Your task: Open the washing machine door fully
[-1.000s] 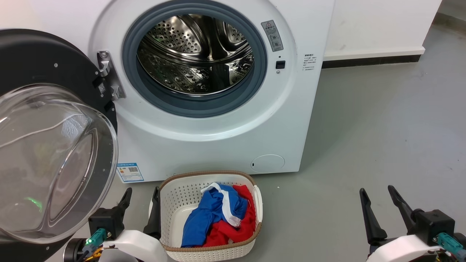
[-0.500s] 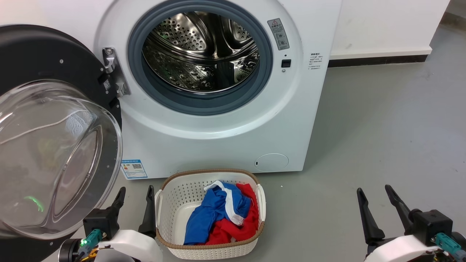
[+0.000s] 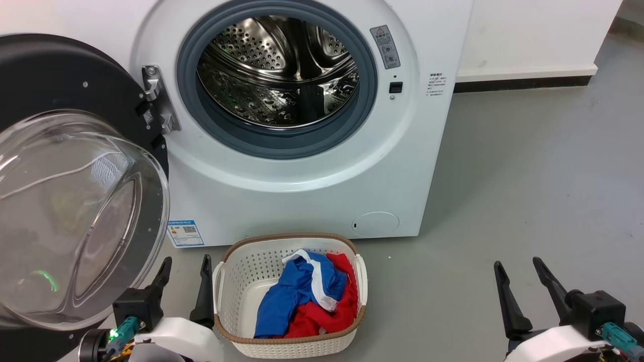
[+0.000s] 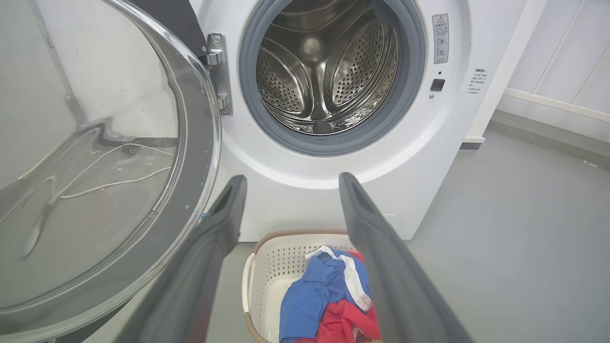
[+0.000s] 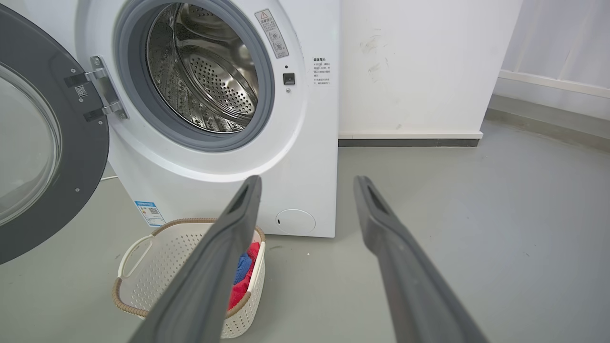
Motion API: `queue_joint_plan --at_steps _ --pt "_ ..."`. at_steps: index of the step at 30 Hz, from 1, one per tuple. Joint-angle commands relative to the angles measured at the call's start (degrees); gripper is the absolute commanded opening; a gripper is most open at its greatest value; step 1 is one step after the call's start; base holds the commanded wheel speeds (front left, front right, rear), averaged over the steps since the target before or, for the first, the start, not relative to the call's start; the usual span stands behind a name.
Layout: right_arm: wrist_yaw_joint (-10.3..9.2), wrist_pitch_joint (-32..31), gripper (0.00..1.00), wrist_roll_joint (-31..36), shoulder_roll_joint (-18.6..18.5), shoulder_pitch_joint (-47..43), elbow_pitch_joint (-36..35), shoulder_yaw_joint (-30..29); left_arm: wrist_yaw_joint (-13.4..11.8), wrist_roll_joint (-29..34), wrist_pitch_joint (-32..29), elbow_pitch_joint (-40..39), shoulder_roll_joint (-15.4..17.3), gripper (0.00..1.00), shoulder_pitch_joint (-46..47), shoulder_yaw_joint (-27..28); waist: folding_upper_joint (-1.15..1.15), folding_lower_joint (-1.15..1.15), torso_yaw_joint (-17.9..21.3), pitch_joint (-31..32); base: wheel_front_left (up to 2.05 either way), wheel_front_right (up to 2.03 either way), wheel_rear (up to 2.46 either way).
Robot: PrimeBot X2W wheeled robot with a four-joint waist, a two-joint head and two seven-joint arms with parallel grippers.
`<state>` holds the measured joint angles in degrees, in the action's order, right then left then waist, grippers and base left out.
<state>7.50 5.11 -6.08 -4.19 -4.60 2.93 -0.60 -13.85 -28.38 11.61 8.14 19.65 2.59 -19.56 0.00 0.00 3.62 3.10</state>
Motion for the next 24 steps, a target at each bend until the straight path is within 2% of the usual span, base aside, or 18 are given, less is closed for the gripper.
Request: queue_joint_plan --at_steps 1,2,3,6,24 --pt "-0.01 0.45 1.00 -0.42 0.18 0.36 0.11 -0.04 -0.16 -0.04 0.22 -0.15 0.33 1.00 0.27 0.06 0.00 0.00 0.03 -0.02 0.00 0.00 0.00" --pt "-0.01 0.43 1.00 -0.42 0.20 0.34 0.13 -0.02 -0.07 -0.08 0.14 -0.19 0.38 1.00 0.25 -0.03 0.00 0.00 0.06 0.00 0.00 0.00 0.00" --pt "-0.01 0.44 0.00 -0.45 0.23 0.30 0.13 0.00 0.03 -0.15 0.06 -0.27 0.44 0.00 0.21 -0.07 0.00 0.00 0.09 0.02 0.00 0.00 0.00" --pt "0.00 -0.07 0.00 -0.17 0.21 -0.53 1.36 0.07 0.08 -0.20 -0.22 0.91 -0.61 0.00 -0.69 -0.46 0.00 0.00 0.07 0.01 0.00 0.00 0.00" --pt "0.00 -2.85 0.00 -20.40 0.46 2.36 3.58 -1.42 5.05 -15.34 -4.25 2.11 -4.23 0.00 0.47 5.61 0.00 0.00 -0.46 -0.46 0.00 0.00 0.00"
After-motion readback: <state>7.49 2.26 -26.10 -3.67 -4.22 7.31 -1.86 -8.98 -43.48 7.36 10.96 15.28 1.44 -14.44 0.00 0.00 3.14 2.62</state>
